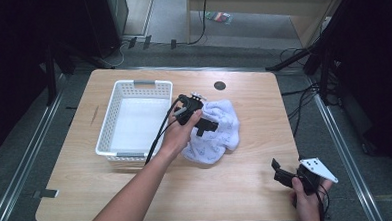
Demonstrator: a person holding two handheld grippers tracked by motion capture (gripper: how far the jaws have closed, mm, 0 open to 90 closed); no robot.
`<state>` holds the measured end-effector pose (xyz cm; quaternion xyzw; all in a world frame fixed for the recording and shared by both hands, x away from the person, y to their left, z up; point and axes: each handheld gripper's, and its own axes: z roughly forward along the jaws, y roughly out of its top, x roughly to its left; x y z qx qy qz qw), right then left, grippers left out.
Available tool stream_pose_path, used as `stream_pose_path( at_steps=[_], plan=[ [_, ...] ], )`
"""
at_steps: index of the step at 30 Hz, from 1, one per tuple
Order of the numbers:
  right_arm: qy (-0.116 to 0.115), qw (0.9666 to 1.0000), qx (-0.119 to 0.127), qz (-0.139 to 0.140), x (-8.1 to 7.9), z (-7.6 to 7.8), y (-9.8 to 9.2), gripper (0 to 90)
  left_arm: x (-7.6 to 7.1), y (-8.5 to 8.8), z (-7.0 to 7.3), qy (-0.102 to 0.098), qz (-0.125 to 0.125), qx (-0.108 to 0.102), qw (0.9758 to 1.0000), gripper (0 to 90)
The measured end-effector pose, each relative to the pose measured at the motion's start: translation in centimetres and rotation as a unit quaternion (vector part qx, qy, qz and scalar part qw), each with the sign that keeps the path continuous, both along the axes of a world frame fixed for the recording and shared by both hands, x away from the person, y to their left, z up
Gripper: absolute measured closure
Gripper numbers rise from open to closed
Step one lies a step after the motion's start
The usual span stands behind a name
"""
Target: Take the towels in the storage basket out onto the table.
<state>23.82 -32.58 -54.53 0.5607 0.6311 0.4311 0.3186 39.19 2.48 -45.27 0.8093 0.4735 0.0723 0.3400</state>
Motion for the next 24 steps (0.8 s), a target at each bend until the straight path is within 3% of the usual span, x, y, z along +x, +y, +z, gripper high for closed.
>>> stream_pose_path(
  at_steps=[8, 24],
  plan=[
    [0.002, 1.0000, -0.001, -0.002, 0.0, 0.0, 0.0, 1.1, -0.4, 2.3, 1.9, -0.026, 0.019, -0.015, 0.9994, 0.0],
    [0.003, 1.0000, -0.003, -0.002, 0.1, 0.0, 0.1, 1.1, -1.3, 7.0, 3.7, -0.061, 0.051, -0.021, 0.9967, 0.0]
  ],
)
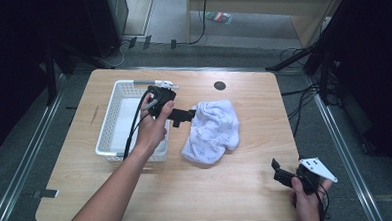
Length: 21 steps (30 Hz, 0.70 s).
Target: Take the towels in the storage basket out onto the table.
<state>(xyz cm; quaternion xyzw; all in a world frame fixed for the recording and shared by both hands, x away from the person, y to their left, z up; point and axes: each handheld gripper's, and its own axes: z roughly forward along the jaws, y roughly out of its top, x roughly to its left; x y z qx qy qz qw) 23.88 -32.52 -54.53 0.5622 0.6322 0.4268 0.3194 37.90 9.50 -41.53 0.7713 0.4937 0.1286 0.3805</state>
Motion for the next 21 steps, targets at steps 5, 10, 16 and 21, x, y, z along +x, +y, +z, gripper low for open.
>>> stream_pose_path(
  at_steps=[5, 10, 16, 21],
  plan=[
    [0.000, 1.0000, -0.001, -0.001, 0.0, 0.0, 0.0, 1.1, -0.4, 1.7, 0.3, -0.007, 0.007, -0.005, 0.9999, 0.0],
    [0.000, 1.0000, -0.001, -0.002, 0.0, 0.0, 0.0, 1.1, -0.9, 3.4, 0.7, -0.016, 0.016, -0.006, 0.9997, 0.0],
    [0.001, 1.0000, -0.003, -0.002, 0.0, 0.0, 0.1, 1.1, -1.3, 5.5, 0.7, -0.024, 0.030, -0.007, 0.9992, 0.0],
    [0.001, 1.0000, -0.004, -0.001, 0.1, 0.0, 0.0, 1.1, -1.7, 7.4, 0.6, -0.028, 0.045, -0.009, 0.9986, 0.0]
  ],
)
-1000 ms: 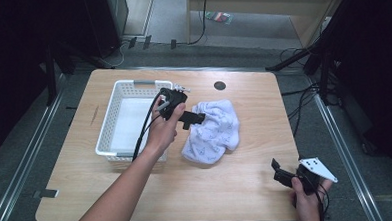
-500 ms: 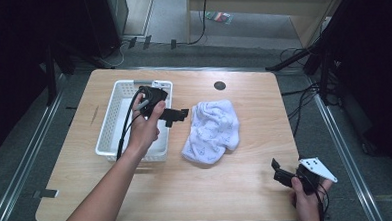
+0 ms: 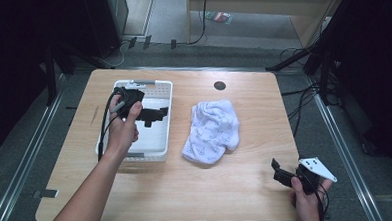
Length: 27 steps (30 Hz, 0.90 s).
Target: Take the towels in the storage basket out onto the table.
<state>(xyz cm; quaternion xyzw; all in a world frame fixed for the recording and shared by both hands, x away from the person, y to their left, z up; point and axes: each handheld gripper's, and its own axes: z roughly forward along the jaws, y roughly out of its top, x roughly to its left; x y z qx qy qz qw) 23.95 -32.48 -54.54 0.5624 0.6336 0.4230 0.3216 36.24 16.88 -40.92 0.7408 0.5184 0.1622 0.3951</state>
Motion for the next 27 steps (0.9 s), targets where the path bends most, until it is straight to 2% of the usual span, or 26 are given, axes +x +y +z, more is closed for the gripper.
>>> stream_pose_path(
  at_steps=[2, 7, 13, 18, 21, 27],
  plan=[
    [0.000, 1.0000, 0.000, -0.001, 0.0, 0.0, 0.0, 1.1, -0.2, 0.7, 0.0, -0.003, 0.005, -0.004, 1.0000, 0.0],
    [0.000, 1.0000, 0.000, -0.001, 0.0, 0.0, 0.0, 1.1, -0.9, 2.3, 0.0, -0.015, 0.010, 0.010, 0.9998, 0.0],
    [0.000, 1.0000, -0.002, -0.002, 0.0, 0.0, 0.0, 1.1, -1.7, 4.5, -0.3, -0.022, 0.026, 0.002, 0.9994, 0.0],
    [0.001, 1.0000, -0.002, -0.003, 0.0, 0.0, 0.0, 1.1, -2.5, 6.2, -0.5, -0.032, 0.040, 0.006, 0.9987, 0.0],
    [0.002, 1.0000, -0.001, -0.004, 0.0, 0.0, 0.0, 1.2, -3.1, 7.4, -0.7, -0.036, 0.050, -0.002, 0.9981, 0.0],
    [0.001, 1.0000, -0.003, -0.004, 0.0, 0.0, 0.0, 1.1, -4.2, 9.2, -1.1, -0.048, 0.061, 0.007, 0.9969, 0.0]
  ],
)
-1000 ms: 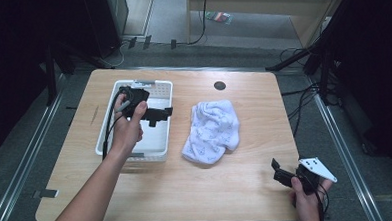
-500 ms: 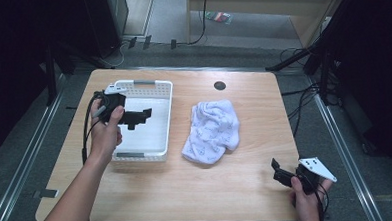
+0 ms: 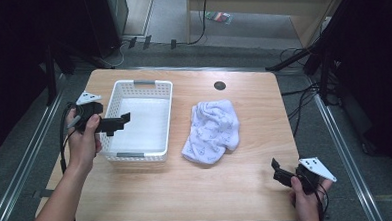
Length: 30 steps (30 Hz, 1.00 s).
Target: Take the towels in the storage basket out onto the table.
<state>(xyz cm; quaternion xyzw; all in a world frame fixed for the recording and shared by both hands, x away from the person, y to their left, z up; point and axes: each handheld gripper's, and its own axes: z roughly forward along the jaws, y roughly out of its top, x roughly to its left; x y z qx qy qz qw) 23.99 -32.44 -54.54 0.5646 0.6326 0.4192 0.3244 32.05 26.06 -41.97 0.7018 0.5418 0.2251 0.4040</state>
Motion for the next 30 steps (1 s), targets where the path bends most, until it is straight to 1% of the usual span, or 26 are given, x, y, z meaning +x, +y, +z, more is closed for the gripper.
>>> stream_pose_path(
  at_steps=[4, 11, 14, 19, 22, 26, 29, 30],
  plan=[
    [0.002, 1.0000, 0.001, -0.002, 0.0, 0.0, 0.0, 1.2, -0.8, 1.5, -0.4, -0.008, 0.011, 0.000, 0.9999, 0.0],
    [0.002, 1.0000, 0.002, -0.002, 0.0, 0.0, 0.0, 1.1, -2.2, 3.6, -1.2, -0.019, 0.027, 0.007, 0.9994, 0.0],
    [0.002, 1.0000, 0.001, -0.003, 0.0, 0.0, 0.0, 1.1, -2.8, 4.5, -1.5, -0.024, 0.032, 0.000, 0.9992, 0.0],
    [0.002, 1.0000, 0.002, -0.003, 0.0, 0.0, 0.0, 1.2, -3.8, 5.8, -2.3, -0.035, 0.042, -0.001, 0.9985, 0.0],
    [0.002, 1.0000, 0.001, -0.004, 0.0, 0.0, 0.0, 1.2, -4.5, 6.5, -2.7, -0.036, 0.047, -0.006, 0.9982, 0.0],
    [0.002, 1.0000, 0.002, -0.004, 0.0, 0.0, 0.0, 1.1, -5.3, 7.3, -3.5, -0.041, 0.055, -0.005, 0.9976, 0.0],
    [0.002, 1.0000, 0.001, -0.004, 0.0, 0.0, 0.0, 1.2, -6.0, 8.0, -4.0, -0.045, 0.061, -0.018, 0.9969, 0.0],
    [0.002, 1.0000, 0.001, -0.004, 0.0, 0.0, 0.0, 1.2, -6.1, 8.2, -4.2, -0.048, 0.063, -0.019, 0.9967, 0.0]
  ],
)
